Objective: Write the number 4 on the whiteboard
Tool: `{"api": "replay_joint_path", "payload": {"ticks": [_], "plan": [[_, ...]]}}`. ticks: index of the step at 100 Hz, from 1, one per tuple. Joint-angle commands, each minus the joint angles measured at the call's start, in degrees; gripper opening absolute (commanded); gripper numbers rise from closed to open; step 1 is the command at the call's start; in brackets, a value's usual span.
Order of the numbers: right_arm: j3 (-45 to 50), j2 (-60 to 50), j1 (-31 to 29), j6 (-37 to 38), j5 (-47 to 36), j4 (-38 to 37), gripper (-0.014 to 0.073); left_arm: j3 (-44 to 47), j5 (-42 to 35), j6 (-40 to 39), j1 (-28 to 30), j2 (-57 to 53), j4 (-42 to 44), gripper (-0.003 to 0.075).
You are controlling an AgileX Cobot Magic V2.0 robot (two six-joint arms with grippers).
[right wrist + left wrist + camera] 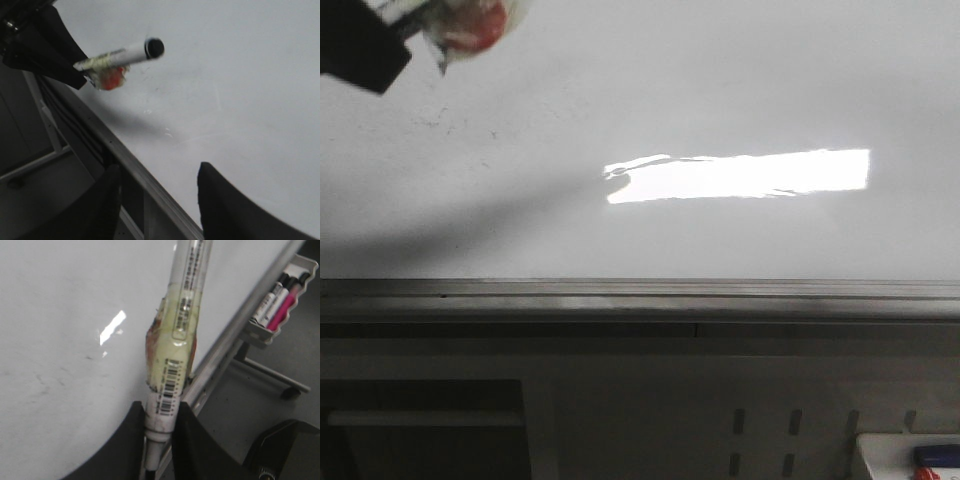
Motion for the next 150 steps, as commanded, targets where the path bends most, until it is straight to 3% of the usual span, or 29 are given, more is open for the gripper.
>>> {"api": "replay_joint_path", "payload": {"ticks": [1, 15, 41, 57, 92, 106, 119, 136, 150], "plan": [[-3.2, 2.75, 2.44, -0.88, -3.09, -3.19, 0.0314, 1.98, -3.11, 3.23, -2.08, -2.5, -1.07, -0.002], [-3.69, 4.79, 3.45, -0.88, -3.72, -3.18, 0.0314, 6.94, -7.66, 4.14, -5.12, -3.32, -1.21, -0.002], [-3.69, 5.12, 3.45, -0.88, -7.02, -3.18, 0.0314, 7.58, -12.0, 4.46, -9.51, -3.21, -1.21, -0.002], [-3.69, 5.4, 4.13, -0.88, -7.24, -3.32, 0.0314, 7.58, -12.81, 9.94, -11.2, -3.21, -1.09, -0.002], [-3.69, 7.94, 12.35, -0.88, -7.83, -11.94, 0.0344, 7.58, -15.38, 14.8, -11.93, -3.21, -1.2, -0.002], [-3.69, 9.7, 12.47, -0.88, -7.84, -11.94, 0.0404, 7.58, -15.38, 14.8, -11.93, -3.21, -1.2, -0.002], [-3.69, 10.38, 12.47, -0.88, -8.83, -12.33, 0.0405, 7.58, -15.28, 15.52, -12.8, -3.21, -1.2, -0.002], [-3.69, 10.43, 12.47, -0.88, -12.57, -13.18, 0.0405, 7.58, -15.72, 22.55, -17.36, -3.21, -1.49, -0.002], [-3.69, 11.18, 12.47, -0.88, -11.44, -13.62, 0.0405, 7.58, -19.29, 22.8, -19.94, -3.21, -1.6, -0.002]]}}
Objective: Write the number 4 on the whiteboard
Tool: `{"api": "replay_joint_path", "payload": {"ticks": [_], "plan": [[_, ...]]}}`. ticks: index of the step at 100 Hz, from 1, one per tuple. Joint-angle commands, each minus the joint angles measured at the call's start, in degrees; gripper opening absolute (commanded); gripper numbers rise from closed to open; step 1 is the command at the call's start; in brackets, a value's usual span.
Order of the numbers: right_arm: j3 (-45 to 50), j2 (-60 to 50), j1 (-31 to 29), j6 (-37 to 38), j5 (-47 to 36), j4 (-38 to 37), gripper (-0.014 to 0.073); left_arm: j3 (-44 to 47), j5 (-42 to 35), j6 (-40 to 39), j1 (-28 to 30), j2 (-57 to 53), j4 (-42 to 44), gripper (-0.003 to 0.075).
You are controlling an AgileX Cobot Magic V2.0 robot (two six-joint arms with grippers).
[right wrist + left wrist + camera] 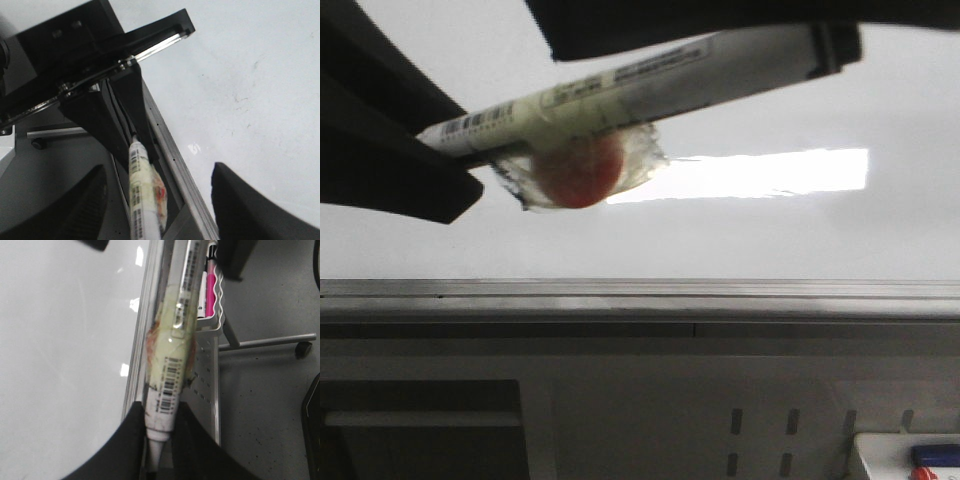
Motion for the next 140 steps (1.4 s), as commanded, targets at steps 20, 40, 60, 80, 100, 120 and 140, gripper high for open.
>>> {"api": "replay_joint_path", "payload": {"ticks": [20, 40, 60, 80, 100, 120, 140], "plan": [[-2.08, 0.31, 0.25, -0.54, -2.79, -1.74, 0.0405, -1.75, -6.86, 0.47, -1.28, -0.73, -2.88, -0.002], [-2.08, 0.31, 0.25, -0.54, -1.88, -1.87, 0.0405, -1.75, -6.5, 0.47, -1.28, -0.86, -3.4, -0.002], [-2.08, 0.31, 0.25, -0.54, 1.38, -3.16, 0.0405, -1.75, -5.86, 0.47, -1.28, -1.32, -3.74, -0.002], [-2.08, 0.19, 0.25, -0.54, 1.99, -3.7, 0.0404, -1.75, -4.35, 0.47, -1.28, -1.32, -3.87, -0.002], [-2.08, 0.19, 0.25, -0.54, 1.94, -3.7, 0.0402, -1.75, -3.79, 0.47, -1.28, -2.22, -3.87, -0.002], [-2.08, 0.42, 0.25, -0.54, -2.83, -3.7, 0.036, -1.75, -3.79, 0.47, -1.28, -2.66, -4.47, -0.002], [-2.08, 0.53, 0.25, -0.54, -3.07, -3.7, 0.0309, -1.75, -4.0, 0.47, -1.28, -2.66, -5.52, -0.002]]}}
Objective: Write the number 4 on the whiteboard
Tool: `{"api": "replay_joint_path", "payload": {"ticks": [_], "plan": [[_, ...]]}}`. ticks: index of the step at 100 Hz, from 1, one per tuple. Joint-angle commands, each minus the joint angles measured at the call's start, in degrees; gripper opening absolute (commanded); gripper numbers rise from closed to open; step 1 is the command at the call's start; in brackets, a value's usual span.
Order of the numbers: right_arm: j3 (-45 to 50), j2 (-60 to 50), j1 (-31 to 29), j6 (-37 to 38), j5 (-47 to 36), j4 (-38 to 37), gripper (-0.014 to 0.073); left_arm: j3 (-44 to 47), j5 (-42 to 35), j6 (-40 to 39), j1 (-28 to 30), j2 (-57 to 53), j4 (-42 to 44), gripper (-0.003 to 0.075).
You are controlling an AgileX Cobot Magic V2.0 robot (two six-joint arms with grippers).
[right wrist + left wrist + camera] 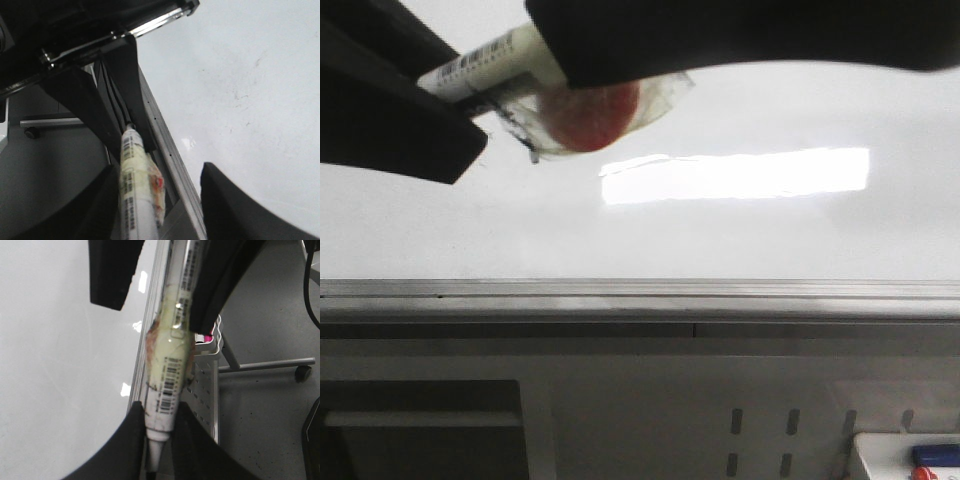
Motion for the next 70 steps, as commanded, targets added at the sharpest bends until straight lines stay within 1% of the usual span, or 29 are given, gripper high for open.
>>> {"api": "replay_joint_path", "payload": {"ticks": [1, 35, 61, 66, 70], "plan": [[-2.08, -0.19, 0.25, -0.43, -3.49, -1.25, 0.0309, -1.75, -3.27, -0.14, -0.35, -0.68, -1.64, -0.002], [-2.08, 1.52, 0.25, -0.43, 0.18, -1.38, 0.0308, -2.53, -3.27, -0.14, -0.35, -0.68, -2.63, -0.002], [-2.08, 1.78, 0.25, -0.43, -0.2, -1.87, 0.0308, -3.14, -2.62, -0.14, -0.35, -0.68, -3.09, -0.002], [-2.08, 1.78, 0.25, -0.43, -0.2, -1.87, 0.0299, -3.14, -2.62, -0.14, -0.35, -0.68, -3.38, -0.002], [-2.08, 1.78, 0.25, -0.43, -0.2, -1.87, 0.0267, -3.14, -2.62, -0.14, -0.35, -0.68, -3.64, -0.002]]}}
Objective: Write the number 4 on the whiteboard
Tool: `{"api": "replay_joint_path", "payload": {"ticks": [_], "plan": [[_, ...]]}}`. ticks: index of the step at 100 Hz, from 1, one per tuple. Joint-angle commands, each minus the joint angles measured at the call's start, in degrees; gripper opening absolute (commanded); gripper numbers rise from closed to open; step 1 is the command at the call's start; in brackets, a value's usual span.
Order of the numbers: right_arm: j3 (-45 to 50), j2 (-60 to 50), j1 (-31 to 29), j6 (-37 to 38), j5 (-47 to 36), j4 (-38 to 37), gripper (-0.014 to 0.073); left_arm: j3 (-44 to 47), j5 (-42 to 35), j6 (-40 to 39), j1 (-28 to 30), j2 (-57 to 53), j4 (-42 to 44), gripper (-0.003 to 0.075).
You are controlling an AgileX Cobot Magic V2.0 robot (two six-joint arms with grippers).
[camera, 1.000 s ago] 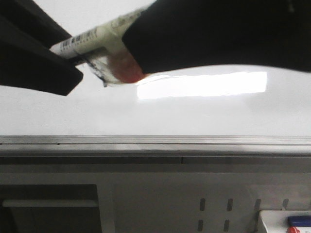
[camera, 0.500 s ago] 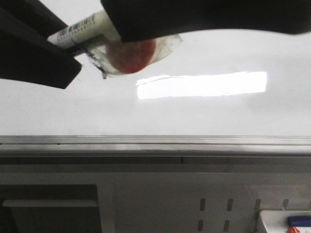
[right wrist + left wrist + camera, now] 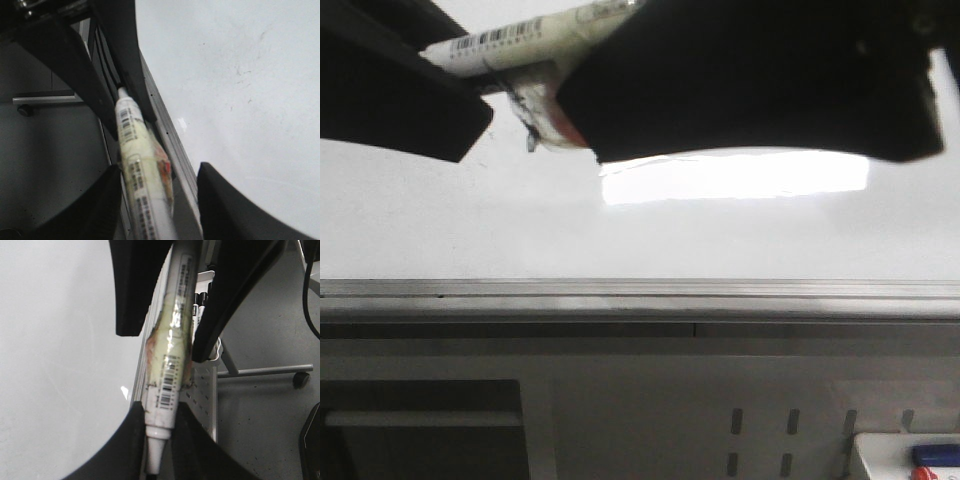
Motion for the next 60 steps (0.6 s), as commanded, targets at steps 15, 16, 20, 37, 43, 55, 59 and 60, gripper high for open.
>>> {"api": "replay_joint_path", "payload": {"ticks": [15, 16, 20, 37, 43, 55, 59, 60], "plan": [[-2.08, -0.16, 0.25, -0.43, -2.75, -0.91, 0.0103, -2.21, -3.17, -0.27, -0.35, -0.68, -2.29, -0.002], [-2.08, -0.16, 0.25, -0.43, -2.75, -0.91, 0.0085, -2.21, -3.17, -0.27, -0.35, -0.68, -2.29, -0.002], [-2.08, -0.16, 0.25, -0.43, -2.65, -0.91, 0.0043, -2.21, -3.17, -0.27, -0.35, -0.68, -2.29, -0.002], [-2.08, -0.16, 0.25, -0.43, -2.65, -0.91, -0.0072, -2.21, -3.17, -0.27, -0.35, -0.68, -2.38, -0.002], [-2.08, -0.16, 0.25, -0.43, -2.65, -0.91, -0.0072, -2.21, -3.17, -0.27, -0.35, -0.68, -2.51, -0.002], [-2.08, -0.16, 0.25, -0.43, -2.65, -0.91, -0.0072, -2.21, -3.43, -0.27, -0.35, -0.68, -2.62, -0.0015], [-2.08, -0.16, 0.25, -0.43, -2.65, -0.91, -0.0072, -2.21, -3.43, -0.27, -0.35, -0.68, -2.62, 0.0007], [-2.08, -0.16, 0.25, -0.43, -2.65, -0.91, -0.0072, -2.21, -3.43, -0.27, -0.35, -0.68, -2.62, 0.0013]]}}
